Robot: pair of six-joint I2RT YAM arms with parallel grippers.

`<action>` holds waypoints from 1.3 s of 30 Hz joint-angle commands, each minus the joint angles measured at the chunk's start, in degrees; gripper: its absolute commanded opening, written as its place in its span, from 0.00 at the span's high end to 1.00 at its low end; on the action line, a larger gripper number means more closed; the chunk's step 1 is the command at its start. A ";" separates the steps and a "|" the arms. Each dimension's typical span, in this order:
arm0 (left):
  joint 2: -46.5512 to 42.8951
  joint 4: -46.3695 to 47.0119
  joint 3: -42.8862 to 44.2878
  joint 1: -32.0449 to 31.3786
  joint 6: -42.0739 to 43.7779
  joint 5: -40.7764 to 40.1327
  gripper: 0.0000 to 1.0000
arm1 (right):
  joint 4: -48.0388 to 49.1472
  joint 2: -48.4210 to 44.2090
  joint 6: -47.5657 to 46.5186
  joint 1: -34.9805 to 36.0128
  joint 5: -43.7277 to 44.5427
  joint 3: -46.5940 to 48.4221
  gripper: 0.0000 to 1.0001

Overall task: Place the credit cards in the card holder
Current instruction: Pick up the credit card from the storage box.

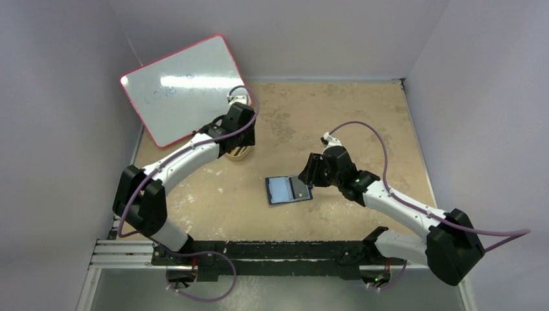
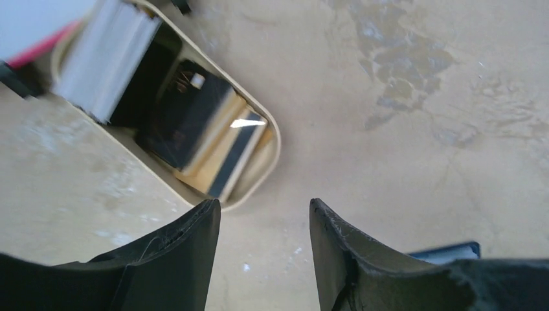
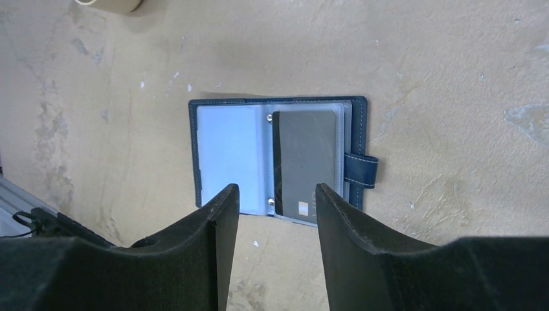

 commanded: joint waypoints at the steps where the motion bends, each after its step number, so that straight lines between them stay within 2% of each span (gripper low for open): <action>1: 4.11 -7.43 8.17 1.28 12.00 -9.53 0.47 | 0.66 -1.43 -1.45 0.30 1.62 2.77 0.50; 6: 11.68 -9.58 15.87 3.83 16.62 -14.87 0.43 | 0.37 -1.19 -1.76 0.29 1.80 3.34 0.50; 9: 17.18 -11.00 20.25 6.48 18.99 -15.21 0.41 | -0.55 -1.52 -2.06 0.25 1.35 3.80 0.50; 19: 29.60 -15.45 31.21 9.35 24.56 -21.27 0.40 | -2.09 -1.71 -3.55 0.25 1.92 5.22 0.50; 32: 32.99 -14.60 31.78 9.89 27.41 -26.35 0.43 | -1.64 0.51 -3.43 0.27 1.46 5.75 0.50; 39: 33.68 -14.71 32.22 10.18 27.79 -25.41 0.44 | -1.25 0.09 -3.49 0.25 1.64 5.26 0.50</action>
